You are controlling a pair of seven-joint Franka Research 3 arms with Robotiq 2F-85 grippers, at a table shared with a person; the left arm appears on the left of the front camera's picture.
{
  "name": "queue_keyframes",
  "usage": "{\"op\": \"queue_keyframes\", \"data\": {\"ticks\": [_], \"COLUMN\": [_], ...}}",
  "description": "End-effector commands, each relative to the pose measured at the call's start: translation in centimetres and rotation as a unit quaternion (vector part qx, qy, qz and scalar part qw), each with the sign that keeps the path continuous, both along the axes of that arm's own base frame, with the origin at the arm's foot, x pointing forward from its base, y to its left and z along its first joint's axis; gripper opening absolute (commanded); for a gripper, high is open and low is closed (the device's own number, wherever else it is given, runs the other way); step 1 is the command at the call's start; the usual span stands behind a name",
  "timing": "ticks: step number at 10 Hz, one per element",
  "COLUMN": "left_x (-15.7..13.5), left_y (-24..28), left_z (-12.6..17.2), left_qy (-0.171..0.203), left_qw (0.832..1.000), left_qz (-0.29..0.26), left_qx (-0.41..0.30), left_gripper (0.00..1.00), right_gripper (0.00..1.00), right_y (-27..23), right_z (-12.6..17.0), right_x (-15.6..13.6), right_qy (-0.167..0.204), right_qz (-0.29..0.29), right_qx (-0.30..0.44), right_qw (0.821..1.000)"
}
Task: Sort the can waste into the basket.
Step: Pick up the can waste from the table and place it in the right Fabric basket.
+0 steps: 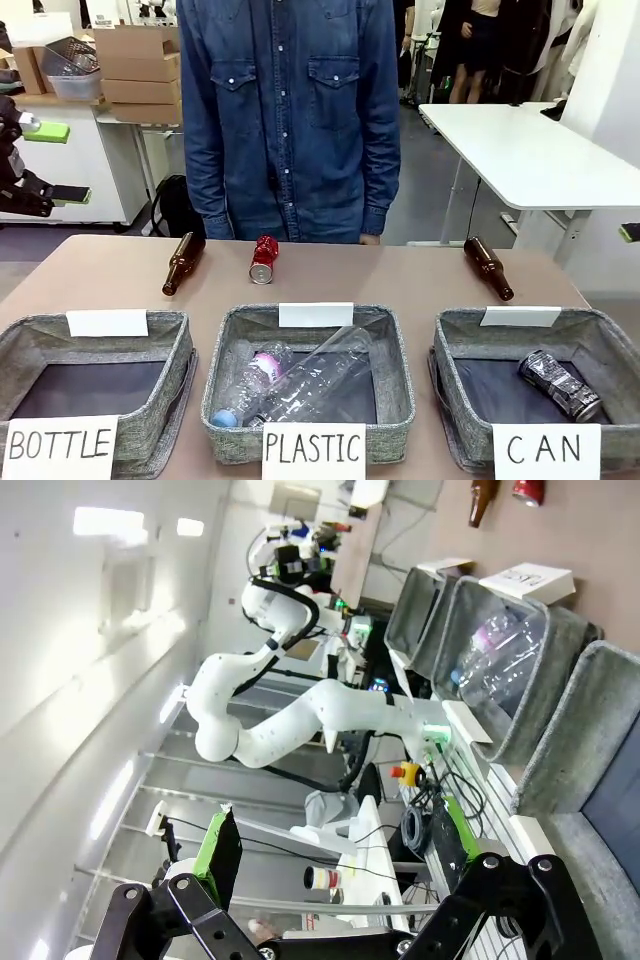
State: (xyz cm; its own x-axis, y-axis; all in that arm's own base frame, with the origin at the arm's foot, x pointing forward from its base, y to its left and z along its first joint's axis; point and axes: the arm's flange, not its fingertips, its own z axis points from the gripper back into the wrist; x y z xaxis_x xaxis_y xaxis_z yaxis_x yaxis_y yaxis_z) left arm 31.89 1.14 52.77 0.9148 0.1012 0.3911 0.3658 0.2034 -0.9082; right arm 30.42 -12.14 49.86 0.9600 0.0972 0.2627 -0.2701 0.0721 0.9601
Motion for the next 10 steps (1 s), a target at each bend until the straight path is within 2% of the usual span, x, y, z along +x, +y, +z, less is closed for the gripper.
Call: {"op": "queue_keyframes", "data": {"ticks": [1,2,3,4,5,6,7,8,10], "left_x": [0.1,0.0,-1.0,0.7,3.0,5.4,7.6,9.9,13.7], "left_y": [-0.1,0.0,0.0,-0.6,-2.1,-4.2,-6.5,-8.8,-12.4], "left_z": [0.0,0.0,2.7,3.9,3.3,1.9,0.5,-1.0,-3.5], "left_qy": [-0.013,0.000,-0.053,-0.045,-0.026,0.003,0.028,0.048,0.070], "left_qw": [1.000,1.000,0.997,0.991,0.985,0.971,0.964,0.954,0.944], "left_qz": [-0.003,0.000,0.014,0.024,-0.012,-0.022,-0.066,-0.088,-0.106], "left_qx": [-0.011,0.000,0.053,0.122,0.171,0.239,0.257,0.281,0.303], "left_gripper": [1.00,1.00,1.00,1.00,1.00,1.00,1.00,1.00,1.00], "right_gripper": [1.00,1.00,1.00,1.00,1.00,1.00,1.00,1.00,1.00], "right_y": [-0.4,-0.4,-0.4,-0.4,-0.4,-0.4,-0.4,-0.4,-0.4], "right_z": [0.2,0.2,0.2,0.2,0.2,0.2,0.2,0.2,0.2], "right_x": [-0.2,-0.2,-0.2,-0.2,-0.2,-0.2,-0.2,-0.2,-0.2], "right_qy": [-0.006,-0.006,-0.006,-0.006,-0.006,-0.006,-0.006,-0.006,-0.006], "right_qz": [0.007,0.007,0.007,0.007,0.007,0.007,0.007,0.007,0.007], "right_qx": [-0.002,-0.002,-0.002,-0.002,-0.002,-0.002,-0.002,-0.002,-0.002], "right_qw": [1.000,1.000,1.000,1.000,1.000,1.000,1.000,1.000,1.000]}}
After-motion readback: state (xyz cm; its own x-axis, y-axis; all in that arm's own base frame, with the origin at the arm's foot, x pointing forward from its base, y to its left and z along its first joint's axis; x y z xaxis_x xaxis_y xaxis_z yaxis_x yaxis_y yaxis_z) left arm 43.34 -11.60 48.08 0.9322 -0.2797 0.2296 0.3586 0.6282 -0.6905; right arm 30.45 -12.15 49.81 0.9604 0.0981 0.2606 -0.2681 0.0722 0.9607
